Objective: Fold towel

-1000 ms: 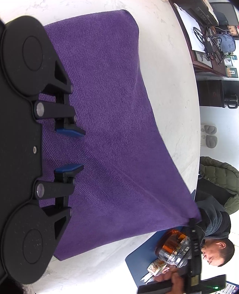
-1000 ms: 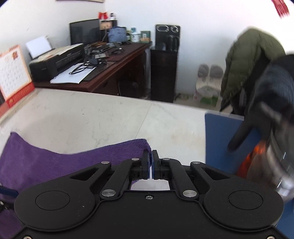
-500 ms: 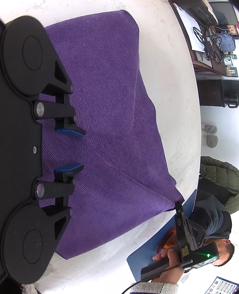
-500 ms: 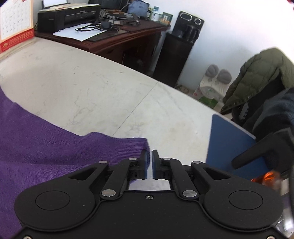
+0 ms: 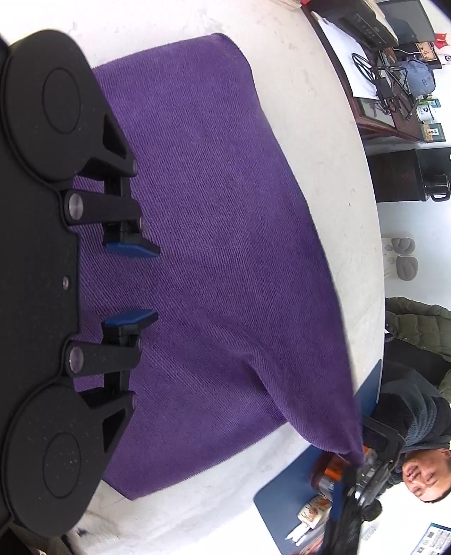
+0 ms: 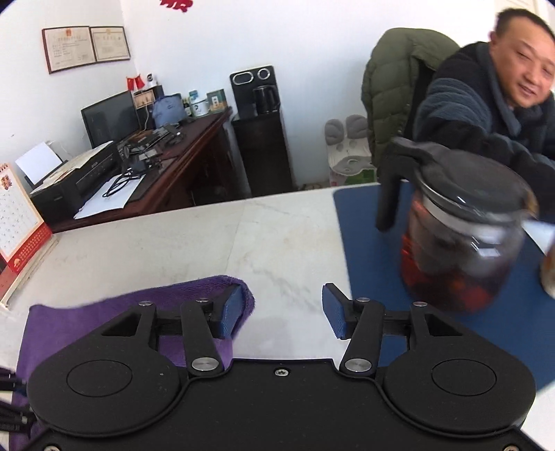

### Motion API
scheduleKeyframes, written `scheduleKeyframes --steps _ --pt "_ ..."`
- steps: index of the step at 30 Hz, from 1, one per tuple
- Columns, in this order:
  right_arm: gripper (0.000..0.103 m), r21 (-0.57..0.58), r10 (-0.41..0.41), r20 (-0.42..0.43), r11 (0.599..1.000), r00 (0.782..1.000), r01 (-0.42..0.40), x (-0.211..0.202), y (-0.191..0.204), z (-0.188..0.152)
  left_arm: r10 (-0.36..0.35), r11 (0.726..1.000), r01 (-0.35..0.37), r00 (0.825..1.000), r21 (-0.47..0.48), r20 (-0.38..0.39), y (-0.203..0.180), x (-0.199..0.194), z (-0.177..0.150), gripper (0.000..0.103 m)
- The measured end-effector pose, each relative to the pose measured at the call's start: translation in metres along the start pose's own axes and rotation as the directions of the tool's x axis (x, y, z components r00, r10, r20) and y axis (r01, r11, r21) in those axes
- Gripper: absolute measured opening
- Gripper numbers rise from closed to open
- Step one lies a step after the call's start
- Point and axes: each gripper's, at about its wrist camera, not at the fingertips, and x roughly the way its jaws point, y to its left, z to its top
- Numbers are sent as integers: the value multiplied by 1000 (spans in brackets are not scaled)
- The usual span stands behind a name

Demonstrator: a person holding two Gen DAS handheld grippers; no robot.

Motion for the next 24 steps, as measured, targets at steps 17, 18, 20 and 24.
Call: scheduleKeyframes --steps 17,18,20,24 --pt "51 6 152 -199 988 968 -154 -12 37 -48 -16 998 16 1000 60 -3 -12 -8 1 31" --pt "51 -32 152 -238 986 959 -164 -16 48 -62 -14 998 15 1000 62 -5 -13 -8 0 31" --pt "51 -87 128 -291 983 948 -159 -20 63 -81 -12 998 12 1000 62 -8 -15 -7 -1 31" --pt "49 -159 84 -312 977 947 -139 -24 82 -100 -15 998 15 1000 54 -16 -12 -7 -7 31"
